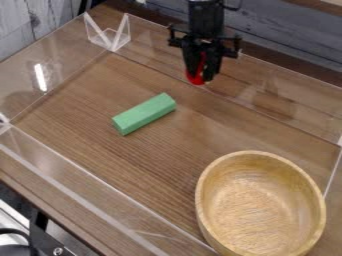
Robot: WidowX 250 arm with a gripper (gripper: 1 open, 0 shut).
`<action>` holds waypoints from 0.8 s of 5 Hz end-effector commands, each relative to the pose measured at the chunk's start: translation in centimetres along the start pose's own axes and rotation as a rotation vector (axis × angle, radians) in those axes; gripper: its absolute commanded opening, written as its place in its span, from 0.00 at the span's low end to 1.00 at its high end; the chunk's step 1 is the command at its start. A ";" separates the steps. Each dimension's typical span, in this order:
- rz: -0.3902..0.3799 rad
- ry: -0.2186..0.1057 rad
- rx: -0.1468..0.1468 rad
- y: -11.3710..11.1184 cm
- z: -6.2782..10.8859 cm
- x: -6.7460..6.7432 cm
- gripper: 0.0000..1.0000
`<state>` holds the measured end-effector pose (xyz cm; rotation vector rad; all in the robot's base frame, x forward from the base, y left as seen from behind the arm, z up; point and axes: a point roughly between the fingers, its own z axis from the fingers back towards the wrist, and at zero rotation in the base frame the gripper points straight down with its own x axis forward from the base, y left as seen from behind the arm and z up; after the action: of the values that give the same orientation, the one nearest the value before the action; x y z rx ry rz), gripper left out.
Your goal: Move the red object to the right side of the table
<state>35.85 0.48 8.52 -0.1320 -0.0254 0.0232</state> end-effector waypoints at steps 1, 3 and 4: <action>-0.072 -0.069 -0.017 -2.9 2.5 -0.1 0.00; -0.174 -0.021 -0.020 -6.5 -0.4 -1.2 0.00; -0.197 0.004 -0.013 -7.3 -1.8 -1.1 0.00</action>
<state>34.28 -6.83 5.96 -0.1425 0.0219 -0.1644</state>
